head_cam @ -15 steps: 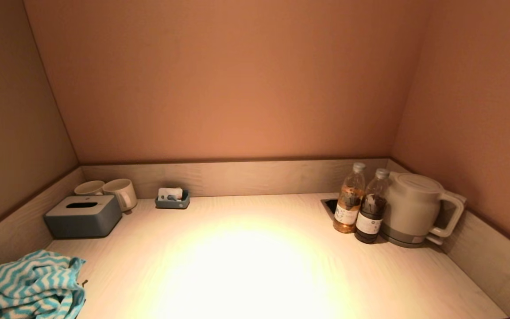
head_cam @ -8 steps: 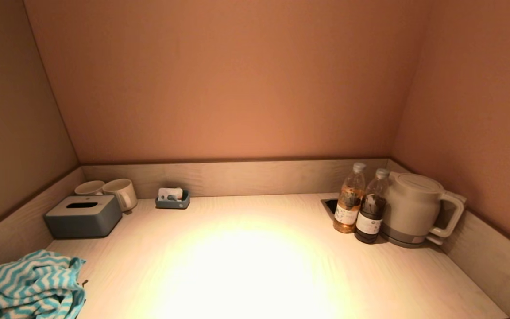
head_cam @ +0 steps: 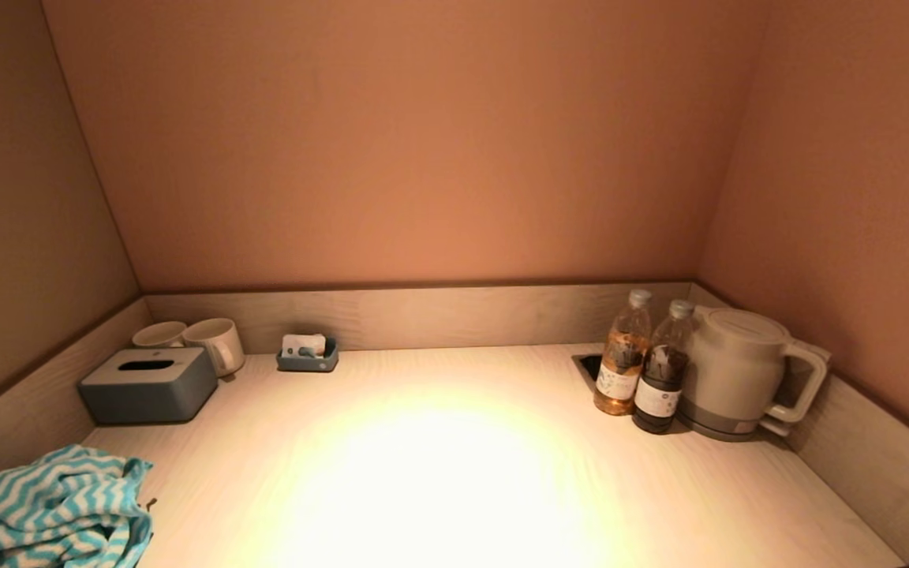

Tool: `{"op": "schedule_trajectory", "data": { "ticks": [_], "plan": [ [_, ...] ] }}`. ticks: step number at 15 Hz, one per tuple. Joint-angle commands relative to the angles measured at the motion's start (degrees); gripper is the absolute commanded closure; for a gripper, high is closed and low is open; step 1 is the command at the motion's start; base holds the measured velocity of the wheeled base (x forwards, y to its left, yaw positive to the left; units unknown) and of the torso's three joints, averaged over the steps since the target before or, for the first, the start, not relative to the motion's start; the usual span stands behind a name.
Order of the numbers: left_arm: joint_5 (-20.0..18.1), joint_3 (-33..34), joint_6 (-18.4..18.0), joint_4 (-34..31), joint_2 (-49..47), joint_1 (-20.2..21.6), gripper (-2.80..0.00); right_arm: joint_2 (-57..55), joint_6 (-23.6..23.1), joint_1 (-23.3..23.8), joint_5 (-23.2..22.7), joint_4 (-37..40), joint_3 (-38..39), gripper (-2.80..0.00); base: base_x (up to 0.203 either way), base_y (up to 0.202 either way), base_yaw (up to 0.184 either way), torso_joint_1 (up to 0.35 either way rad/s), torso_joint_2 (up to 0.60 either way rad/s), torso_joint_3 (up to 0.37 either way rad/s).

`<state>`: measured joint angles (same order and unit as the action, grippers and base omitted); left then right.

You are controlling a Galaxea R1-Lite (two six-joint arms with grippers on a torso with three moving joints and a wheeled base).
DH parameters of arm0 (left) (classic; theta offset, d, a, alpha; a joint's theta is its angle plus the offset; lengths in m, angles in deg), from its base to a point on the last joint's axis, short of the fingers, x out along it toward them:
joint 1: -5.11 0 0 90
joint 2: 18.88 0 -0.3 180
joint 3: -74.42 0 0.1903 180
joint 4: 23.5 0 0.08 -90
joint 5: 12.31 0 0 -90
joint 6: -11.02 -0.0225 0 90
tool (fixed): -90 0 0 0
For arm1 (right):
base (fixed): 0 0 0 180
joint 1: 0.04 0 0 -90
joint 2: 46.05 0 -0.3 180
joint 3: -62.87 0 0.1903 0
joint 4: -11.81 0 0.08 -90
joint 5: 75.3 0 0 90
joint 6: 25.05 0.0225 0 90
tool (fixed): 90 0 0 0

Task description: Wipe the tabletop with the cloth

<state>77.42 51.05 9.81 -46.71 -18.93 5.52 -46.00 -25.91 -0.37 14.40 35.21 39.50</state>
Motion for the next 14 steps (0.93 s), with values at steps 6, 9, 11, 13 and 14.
{"op": "schedule_trajectory", "data": {
  "ticks": [6,9,11,13,14],
  "plan": [
    [0.0,0.0,0.0,0.0,0.0,0.0,0.0,0.0,0.0,0.0,0.0,0.0,0.0,0.0,0.0,0.0,0.0,0.0,0.0,0.0],
    [0.0,0.0,0.0,0.0,0.0,0.0,0.0,0.0,0.0,0.0,0.0,-0.1,0.0,0.0,0.0,0.0,0.0,0.0,0.0,0.0],
    [0.0,0.0,0.0,0.0,0.0,0.0,0.0,0.0,-0.1,0.0,0.0,0.0,0.0,0.0,0.0,0.0,0.0,0.0,0.0,0.0],
    [0.0,0.0,0.0,0.0,0.0,0.0,0.0,0.0,0.0,0.0,0.0,0.0,0.0,0.0,0.0,0.0,0.0,0.0,0.0,0.0],
    [0.0,0.0,0.0,0.0,0.0,0.0,0.0,0.0,0.0,0.0,0.0,0.0,0.0,0.0,0.0,0.0,0.0,0.0,0.0,0.0]
  ]
}}
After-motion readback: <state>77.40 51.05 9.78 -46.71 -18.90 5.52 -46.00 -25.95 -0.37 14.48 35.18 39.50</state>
